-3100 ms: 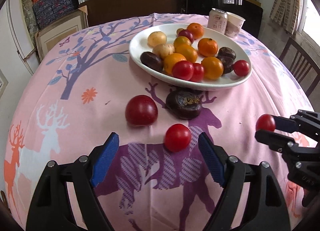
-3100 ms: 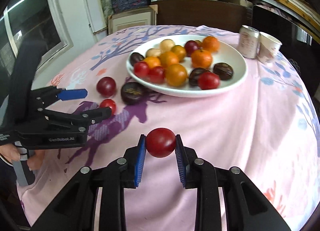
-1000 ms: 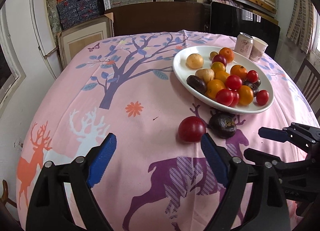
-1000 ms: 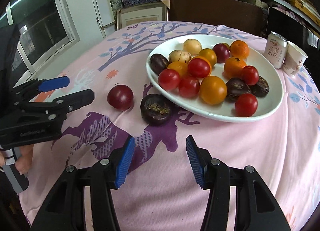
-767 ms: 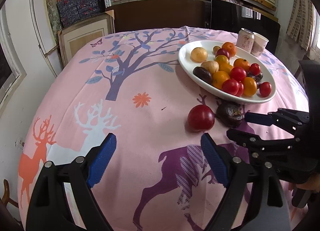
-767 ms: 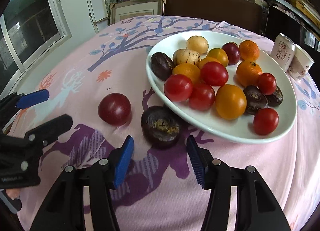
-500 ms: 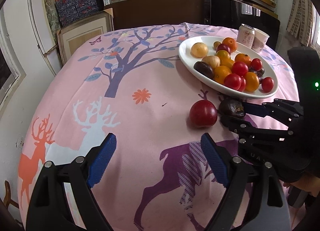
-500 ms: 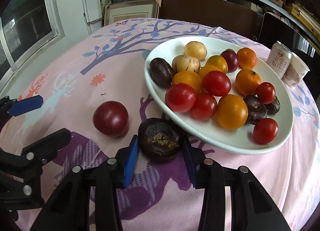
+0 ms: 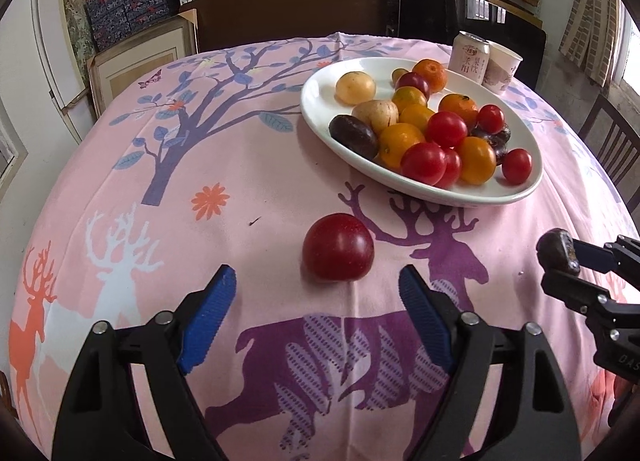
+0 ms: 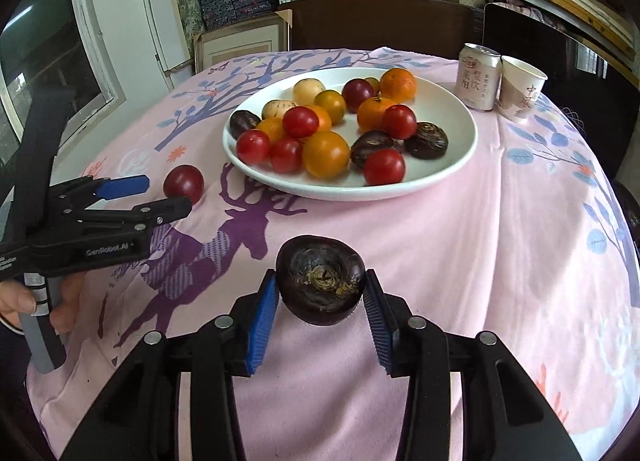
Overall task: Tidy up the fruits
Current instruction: 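Grasp the dark purple fruit with the right tool while the left tool grasps a red plum, then place the dark purple fruit and red plum on the white plate and open both tools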
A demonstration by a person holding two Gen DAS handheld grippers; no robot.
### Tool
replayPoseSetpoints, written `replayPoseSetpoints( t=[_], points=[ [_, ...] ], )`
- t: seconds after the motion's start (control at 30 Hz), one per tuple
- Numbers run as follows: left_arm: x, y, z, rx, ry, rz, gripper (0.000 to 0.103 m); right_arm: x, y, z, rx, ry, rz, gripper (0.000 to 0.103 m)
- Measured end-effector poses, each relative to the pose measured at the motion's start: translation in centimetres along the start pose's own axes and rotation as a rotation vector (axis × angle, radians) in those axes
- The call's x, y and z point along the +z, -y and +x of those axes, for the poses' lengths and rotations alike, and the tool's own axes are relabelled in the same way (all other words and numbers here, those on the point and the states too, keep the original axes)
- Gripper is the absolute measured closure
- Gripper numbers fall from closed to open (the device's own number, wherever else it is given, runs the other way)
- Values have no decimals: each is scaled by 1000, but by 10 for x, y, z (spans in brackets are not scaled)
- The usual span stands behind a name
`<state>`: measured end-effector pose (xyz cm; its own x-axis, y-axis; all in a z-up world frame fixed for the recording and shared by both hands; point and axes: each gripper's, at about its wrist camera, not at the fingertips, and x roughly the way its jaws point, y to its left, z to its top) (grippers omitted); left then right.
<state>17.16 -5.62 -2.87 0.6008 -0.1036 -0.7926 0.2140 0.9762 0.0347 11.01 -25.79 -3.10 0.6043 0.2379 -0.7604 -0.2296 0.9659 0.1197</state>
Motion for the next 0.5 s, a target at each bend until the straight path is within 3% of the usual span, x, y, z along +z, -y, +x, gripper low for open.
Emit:
replayPoseSetpoints(
  t=[0.03,0.1,0.2,0.5],
  points=[
    [1,1,5,-9,-13,3,51,-1,4,-2,-1,3,8,59],
    [2,1,13,-63,-44,2,67,-3,10,-7,-3,14,17,59],
    [3,4,10,-37,-42,14,68,-1,15,-16,-3,39,25,59],
    [20,24,-49,-129,71,41,68,16,26,-39,0,121,27,59]
  ],
)
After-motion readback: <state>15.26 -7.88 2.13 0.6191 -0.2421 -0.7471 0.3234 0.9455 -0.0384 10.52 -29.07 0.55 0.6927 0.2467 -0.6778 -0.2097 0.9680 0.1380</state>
